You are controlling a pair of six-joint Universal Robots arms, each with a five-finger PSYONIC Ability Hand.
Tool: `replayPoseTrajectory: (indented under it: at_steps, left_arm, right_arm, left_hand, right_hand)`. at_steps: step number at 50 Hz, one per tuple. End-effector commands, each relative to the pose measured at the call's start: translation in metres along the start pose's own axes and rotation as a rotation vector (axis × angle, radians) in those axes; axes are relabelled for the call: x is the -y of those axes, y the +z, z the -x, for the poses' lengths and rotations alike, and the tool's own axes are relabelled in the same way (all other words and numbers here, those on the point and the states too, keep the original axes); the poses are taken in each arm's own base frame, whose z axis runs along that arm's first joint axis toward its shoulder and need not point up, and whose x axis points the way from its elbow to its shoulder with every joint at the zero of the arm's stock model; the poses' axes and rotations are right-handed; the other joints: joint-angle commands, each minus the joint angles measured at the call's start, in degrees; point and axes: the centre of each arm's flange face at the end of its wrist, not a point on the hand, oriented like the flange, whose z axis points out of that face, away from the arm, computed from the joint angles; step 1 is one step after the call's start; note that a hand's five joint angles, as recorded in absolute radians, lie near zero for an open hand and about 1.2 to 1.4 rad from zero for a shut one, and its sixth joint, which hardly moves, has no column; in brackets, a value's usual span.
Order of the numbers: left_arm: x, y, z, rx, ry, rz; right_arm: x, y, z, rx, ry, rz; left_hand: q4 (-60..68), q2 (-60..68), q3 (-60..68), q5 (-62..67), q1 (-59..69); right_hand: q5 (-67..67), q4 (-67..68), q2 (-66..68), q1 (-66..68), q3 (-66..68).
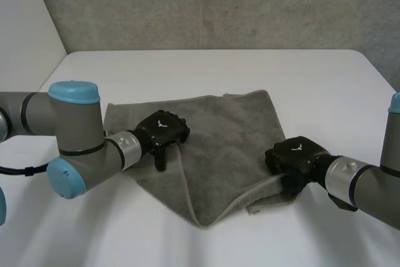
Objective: Fold the towel.
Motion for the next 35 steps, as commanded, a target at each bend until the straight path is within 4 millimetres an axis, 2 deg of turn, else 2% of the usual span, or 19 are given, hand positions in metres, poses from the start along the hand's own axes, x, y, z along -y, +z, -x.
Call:
replayPoseTrajectory:
  at_steps: [1, 7, 18, 35]
  left_arm:
    - [0.009, 0.0, 0.004, 0.009, 0.011, -0.025]
    - [0.023, 0.001, 0.008, 0.004, 0.016, -0.018]
    - [0.017, 0.011, 0.013, -0.012, 0.034, 0.142]
    - [0.023, 0.021, 0.01, -0.007, 0.08, 0.118]
  right_arm:
    - [-0.001, 0.0, 0.0, 0.001, 0.0, 0.001]
    - [-0.001, 0.0, 0.001, 0.002, 0.001, 0.002]
    - [-0.003, 0.001, 0.001, 0.004, 0.003, 0.006]
    - [-0.004, 0.002, 0.002, 0.006, 0.003, 0.009]
  left_hand:
    - [-3.17, -2.82, -3.05, -1.31, -2.59]
    - [-0.33, 0.02, -0.21, 1.53, 0.25]
    - [0.36, 0.71, 0.48, 2.22, 0.94]
    - [2.71, 3.07, 2.83, 4.57, 3.3]
  right_hand:
    - [4.13, 3.56, 7.14, 4.38, 3.75]
    - [4.13, 3.56, 7.14, 4.38, 3.75]
    - [4.13, 3.56, 7.14, 4.38, 3.75]
    - [4.13, 3.56, 7.14, 4.38, 3.75]
